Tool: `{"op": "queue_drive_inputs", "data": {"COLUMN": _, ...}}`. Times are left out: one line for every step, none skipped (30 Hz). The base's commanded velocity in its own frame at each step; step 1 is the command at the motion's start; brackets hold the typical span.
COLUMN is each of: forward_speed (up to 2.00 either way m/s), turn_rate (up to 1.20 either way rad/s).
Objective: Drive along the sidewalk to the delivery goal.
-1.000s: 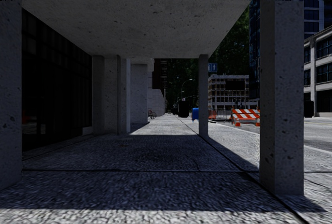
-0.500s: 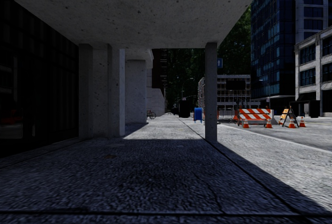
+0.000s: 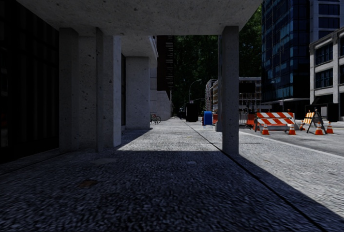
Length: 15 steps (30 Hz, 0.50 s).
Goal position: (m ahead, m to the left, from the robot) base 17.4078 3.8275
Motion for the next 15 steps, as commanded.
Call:
{"op": "queue_drive_inputs", "data": {"forward_speed": 2.0, "turn_rate": 0.0}}
{"op": "queue_drive_inputs", "data": {"forward_speed": 2.0, "turn_rate": 0.0}}
{"op": "queue_drive_inputs", "data": {"forward_speed": 2.0, "turn_rate": 0.0}}
{"op": "queue_drive_inputs", "data": {"forward_speed": 2.0, "turn_rate": 0.0}}
{"op": "queue_drive_inputs", "data": {"forward_speed": 2.0, "turn_rate": 0.0}}
{"op": "queue_drive_inputs", "data": {"forward_speed": 2.0, "turn_rate": 0.0}}
{"op": "queue_drive_inputs", "data": {"forward_speed": 2.0, "turn_rate": 0.0}}
{"op": "queue_drive_inputs", "data": {"forward_speed": 2.0, "turn_rate": 0.0}}
{"op": "queue_drive_inputs", "data": {"forward_speed": 2.0, "turn_rate": 0.0}}
{"op": "queue_drive_inputs", "data": {"forward_speed": 2.0, "turn_rate": 0.0}}
{"op": "queue_drive_inputs", "data": {"forward_speed": 2.0, "turn_rate": 0.0}}
{"op": "queue_drive_inputs", "data": {"forward_speed": 2.0, "turn_rate": 0.0}}
{"op": "queue_drive_inputs", "data": {"forward_speed": 2.0, "turn_rate": 0.0}}
{"op": "queue_drive_inputs", "data": {"forward_speed": 2.0, "turn_rate": 0.0}}
{"op": "queue_drive_inputs", "data": {"forward_speed": 2.0, "turn_rate": 0.0}}
